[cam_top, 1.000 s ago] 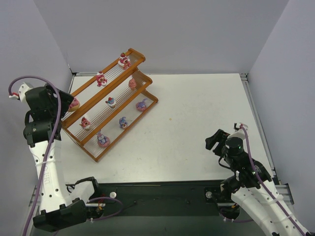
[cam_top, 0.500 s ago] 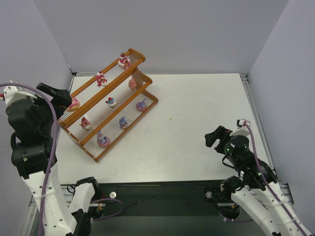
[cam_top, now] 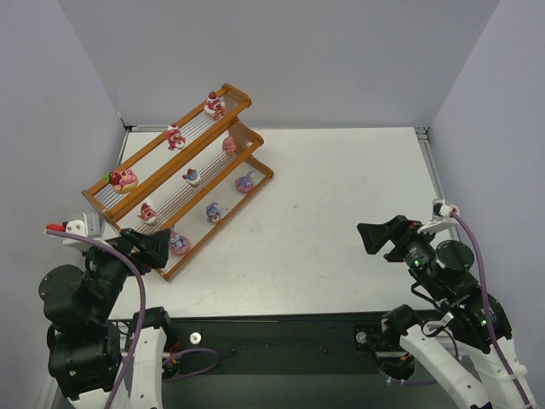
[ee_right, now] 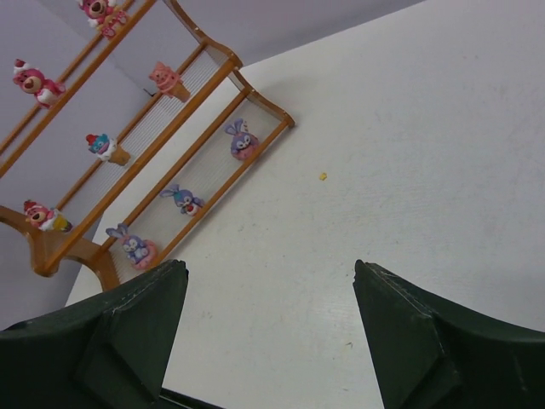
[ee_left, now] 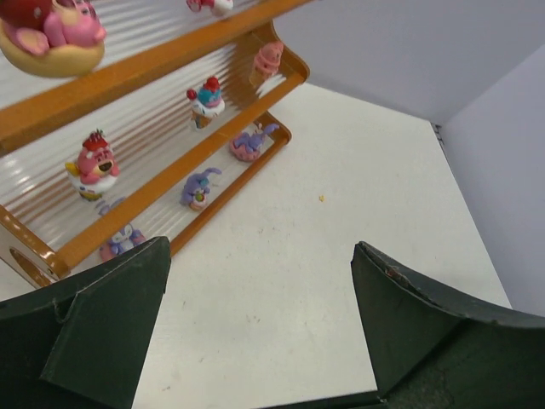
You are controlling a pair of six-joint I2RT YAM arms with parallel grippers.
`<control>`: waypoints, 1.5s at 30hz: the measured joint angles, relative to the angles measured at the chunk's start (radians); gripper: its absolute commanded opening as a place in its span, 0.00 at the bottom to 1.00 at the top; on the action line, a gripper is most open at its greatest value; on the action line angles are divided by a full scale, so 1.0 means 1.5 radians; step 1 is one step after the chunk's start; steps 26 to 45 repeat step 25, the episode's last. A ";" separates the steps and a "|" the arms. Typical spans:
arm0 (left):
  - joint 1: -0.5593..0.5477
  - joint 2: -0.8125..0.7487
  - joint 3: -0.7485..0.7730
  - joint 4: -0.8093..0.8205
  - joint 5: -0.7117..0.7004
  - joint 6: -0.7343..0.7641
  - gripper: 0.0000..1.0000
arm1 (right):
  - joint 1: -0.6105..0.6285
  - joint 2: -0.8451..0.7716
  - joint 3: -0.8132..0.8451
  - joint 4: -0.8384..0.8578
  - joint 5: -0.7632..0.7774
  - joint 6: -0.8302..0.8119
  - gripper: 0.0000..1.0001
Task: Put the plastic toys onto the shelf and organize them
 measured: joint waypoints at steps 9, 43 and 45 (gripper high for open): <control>-0.051 -0.030 -0.030 -0.030 -0.011 0.019 0.97 | 0.000 -0.021 0.040 -0.002 -0.029 -0.014 0.82; -0.063 -0.042 -0.034 -0.028 -0.019 0.025 0.97 | 0.000 -0.047 0.082 -0.025 -0.045 -0.017 0.83; -0.063 -0.042 -0.034 -0.028 -0.019 0.025 0.97 | 0.000 -0.047 0.082 -0.025 -0.045 -0.017 0.83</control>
